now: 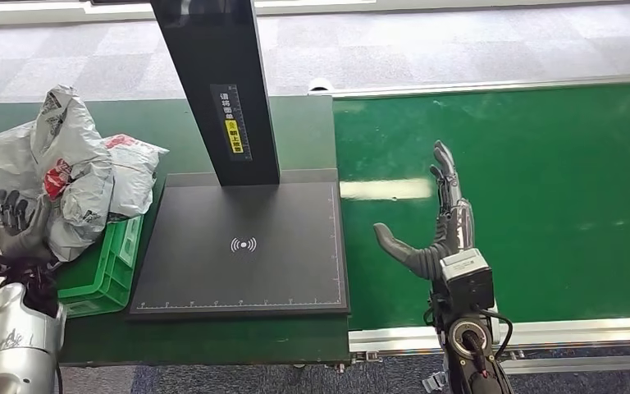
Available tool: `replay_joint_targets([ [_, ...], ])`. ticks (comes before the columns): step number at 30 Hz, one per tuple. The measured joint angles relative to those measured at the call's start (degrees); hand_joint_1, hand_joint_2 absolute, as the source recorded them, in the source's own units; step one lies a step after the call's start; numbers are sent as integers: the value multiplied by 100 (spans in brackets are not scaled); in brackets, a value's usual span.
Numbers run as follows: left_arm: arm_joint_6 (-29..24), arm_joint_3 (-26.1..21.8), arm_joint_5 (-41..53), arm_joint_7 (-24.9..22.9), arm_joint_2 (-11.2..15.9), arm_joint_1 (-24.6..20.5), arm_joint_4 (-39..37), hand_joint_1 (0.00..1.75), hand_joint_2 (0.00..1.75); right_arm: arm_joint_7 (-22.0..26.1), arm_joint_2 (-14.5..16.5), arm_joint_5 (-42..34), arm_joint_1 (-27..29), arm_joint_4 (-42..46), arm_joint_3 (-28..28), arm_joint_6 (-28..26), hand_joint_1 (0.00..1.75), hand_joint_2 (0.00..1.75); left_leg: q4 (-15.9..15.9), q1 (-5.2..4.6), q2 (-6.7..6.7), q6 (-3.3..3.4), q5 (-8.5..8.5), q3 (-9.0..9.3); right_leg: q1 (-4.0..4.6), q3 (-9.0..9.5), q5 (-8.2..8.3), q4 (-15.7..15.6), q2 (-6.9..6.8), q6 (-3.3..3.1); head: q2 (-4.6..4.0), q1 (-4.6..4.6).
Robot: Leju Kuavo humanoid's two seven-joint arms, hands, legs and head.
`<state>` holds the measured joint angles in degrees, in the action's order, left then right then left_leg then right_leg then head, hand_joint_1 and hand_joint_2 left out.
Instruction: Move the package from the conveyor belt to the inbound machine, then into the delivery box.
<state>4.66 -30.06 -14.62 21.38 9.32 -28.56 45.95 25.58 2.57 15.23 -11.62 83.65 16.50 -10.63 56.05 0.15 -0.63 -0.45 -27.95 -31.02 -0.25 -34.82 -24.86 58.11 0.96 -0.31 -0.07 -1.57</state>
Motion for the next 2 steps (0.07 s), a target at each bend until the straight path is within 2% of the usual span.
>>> replay_joint_targets([
  [2, -12, 46, -337, -44, -55, 204, 367, 0, 175, 0, -10, 0, 10, 0, -1, -5, 0, 175, 1, 0, 1, 0, -1, -8, 0, -9, 0, 0, 2, 0, 0, 0],
])
